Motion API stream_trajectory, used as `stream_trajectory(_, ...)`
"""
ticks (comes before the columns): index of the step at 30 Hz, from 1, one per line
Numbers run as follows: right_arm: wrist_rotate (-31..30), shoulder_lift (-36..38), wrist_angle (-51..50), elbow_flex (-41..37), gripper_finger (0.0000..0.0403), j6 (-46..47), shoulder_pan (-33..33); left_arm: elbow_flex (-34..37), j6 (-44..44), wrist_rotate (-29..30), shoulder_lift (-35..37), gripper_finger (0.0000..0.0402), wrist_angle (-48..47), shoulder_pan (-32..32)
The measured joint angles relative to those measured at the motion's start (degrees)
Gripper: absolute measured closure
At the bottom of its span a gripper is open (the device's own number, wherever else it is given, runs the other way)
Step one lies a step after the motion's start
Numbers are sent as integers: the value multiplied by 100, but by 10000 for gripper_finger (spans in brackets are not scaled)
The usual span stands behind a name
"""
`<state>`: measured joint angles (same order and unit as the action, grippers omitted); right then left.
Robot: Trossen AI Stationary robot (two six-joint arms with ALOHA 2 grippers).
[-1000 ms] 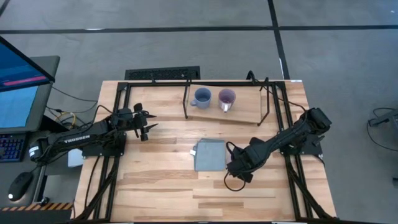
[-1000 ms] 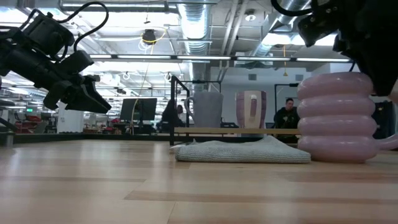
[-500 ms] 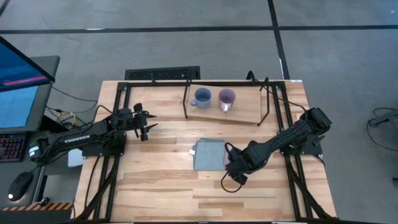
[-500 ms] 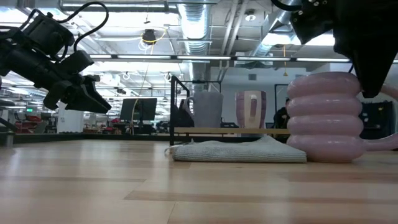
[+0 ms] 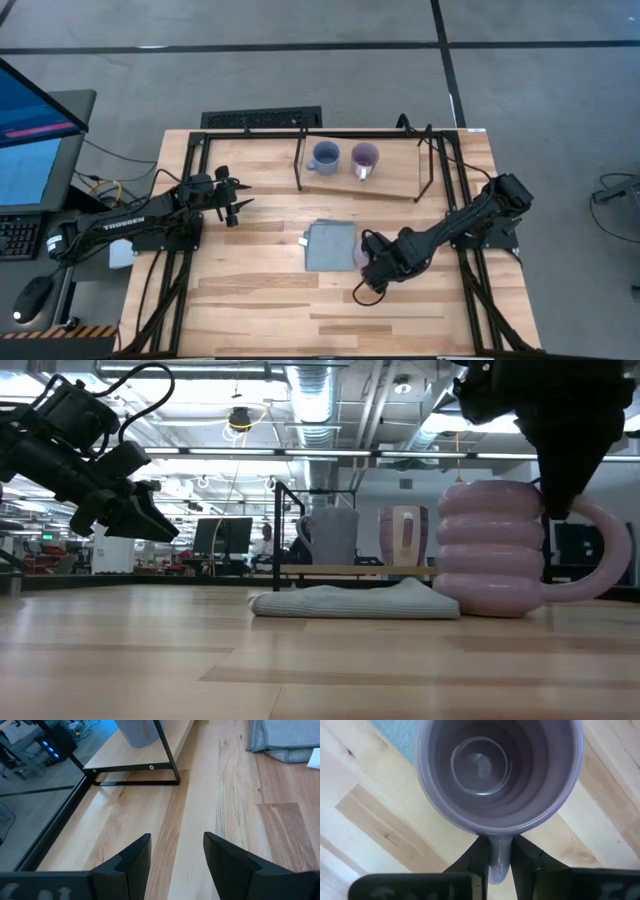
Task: Stack small to large cups/mugs on shelf
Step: Put the violet cup on the shelf
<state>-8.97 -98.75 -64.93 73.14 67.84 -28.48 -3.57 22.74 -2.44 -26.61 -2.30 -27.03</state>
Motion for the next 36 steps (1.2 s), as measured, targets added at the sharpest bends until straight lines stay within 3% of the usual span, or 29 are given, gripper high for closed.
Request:
stream_trajectory(9, -99, -1, -56, 0, 333, 460, -4, 0, 0, 0, -1, 228, 2, 0)
stream_trajectory(25, -1626, -1, -122, 0, 333, 992, -337, 0, -2, 0, 0, 228, 0, 0)
stream_trajectory(36, -2157, -1, -739, 0, 333, 1810, -379, 0, -2, 0, 0, 228, 0, -1)
